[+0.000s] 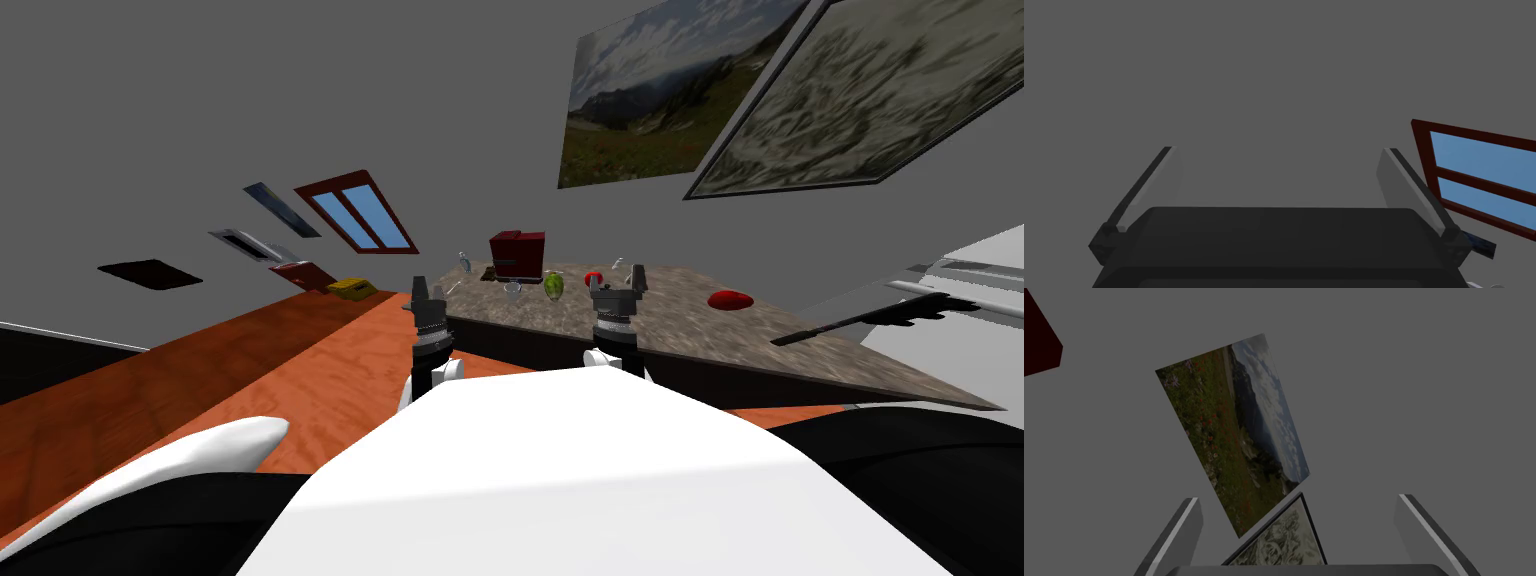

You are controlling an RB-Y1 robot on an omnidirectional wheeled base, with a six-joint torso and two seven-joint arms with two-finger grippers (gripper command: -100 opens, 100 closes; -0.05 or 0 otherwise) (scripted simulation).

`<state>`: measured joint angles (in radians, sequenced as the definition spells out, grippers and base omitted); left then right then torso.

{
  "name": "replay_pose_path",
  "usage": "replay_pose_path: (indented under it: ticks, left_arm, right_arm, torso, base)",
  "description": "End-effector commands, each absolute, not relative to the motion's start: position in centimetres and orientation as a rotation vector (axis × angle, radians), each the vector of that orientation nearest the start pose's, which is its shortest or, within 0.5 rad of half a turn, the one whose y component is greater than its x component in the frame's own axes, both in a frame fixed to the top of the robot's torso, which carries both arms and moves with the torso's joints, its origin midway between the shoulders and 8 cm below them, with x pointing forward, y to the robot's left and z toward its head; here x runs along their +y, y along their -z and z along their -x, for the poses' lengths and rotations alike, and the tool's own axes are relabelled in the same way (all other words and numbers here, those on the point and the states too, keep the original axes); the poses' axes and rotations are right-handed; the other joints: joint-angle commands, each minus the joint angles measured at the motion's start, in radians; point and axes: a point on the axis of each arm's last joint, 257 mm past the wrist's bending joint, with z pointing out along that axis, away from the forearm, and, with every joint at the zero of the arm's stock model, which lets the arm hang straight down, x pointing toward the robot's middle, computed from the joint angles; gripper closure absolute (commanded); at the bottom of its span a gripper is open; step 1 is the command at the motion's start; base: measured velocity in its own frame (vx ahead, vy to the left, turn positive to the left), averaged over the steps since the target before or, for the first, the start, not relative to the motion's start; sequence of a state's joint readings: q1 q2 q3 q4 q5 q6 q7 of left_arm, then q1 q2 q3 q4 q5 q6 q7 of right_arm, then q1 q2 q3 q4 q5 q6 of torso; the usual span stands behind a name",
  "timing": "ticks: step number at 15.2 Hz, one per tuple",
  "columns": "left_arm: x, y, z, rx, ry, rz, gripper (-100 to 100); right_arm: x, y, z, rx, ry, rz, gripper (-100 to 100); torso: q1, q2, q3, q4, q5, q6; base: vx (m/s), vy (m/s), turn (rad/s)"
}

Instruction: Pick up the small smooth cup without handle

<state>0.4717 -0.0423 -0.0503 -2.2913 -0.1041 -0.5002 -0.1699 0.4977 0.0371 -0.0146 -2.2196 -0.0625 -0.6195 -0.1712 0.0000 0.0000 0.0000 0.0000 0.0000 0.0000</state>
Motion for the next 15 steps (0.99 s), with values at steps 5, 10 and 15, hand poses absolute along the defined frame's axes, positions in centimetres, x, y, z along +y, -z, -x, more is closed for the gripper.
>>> replay_pose_path:
  ticks: [5,10,15]
  left_arm:
    - [24.0,-2.5,-36.4,0.764,1.148,0.482,-100]
    - [23.5,-0.3,-39.4,0.886,1.137,0.471,-100]
    - [23.8,2.2,-43.2,1.009,1.107,0.487,-100]
  right_arm:
    - [-29.5,-2.1,-33.2,0.443,-1.494,-0.726,0]
    - [-29.5,-2.1,-33.2,0.443,-1.494,-0.726,0]
    - [-29.5,-2.1,-33.2,0.443,-1.494,-0.726,0]
  torso:
    - [0.001,0.000,0.000,0.000,0.000,0.000]
    - [0.000,0.000,0.000,0.000,0.000,0.000]
    - [-0.001,0.000,0.000,0.000,0.000,0.000]
  base:
    - [-0.007,0.001,-0.012]
    - [-0.010,-0.007,-0.036]
    - [-0.005,-0.016,-0.041]
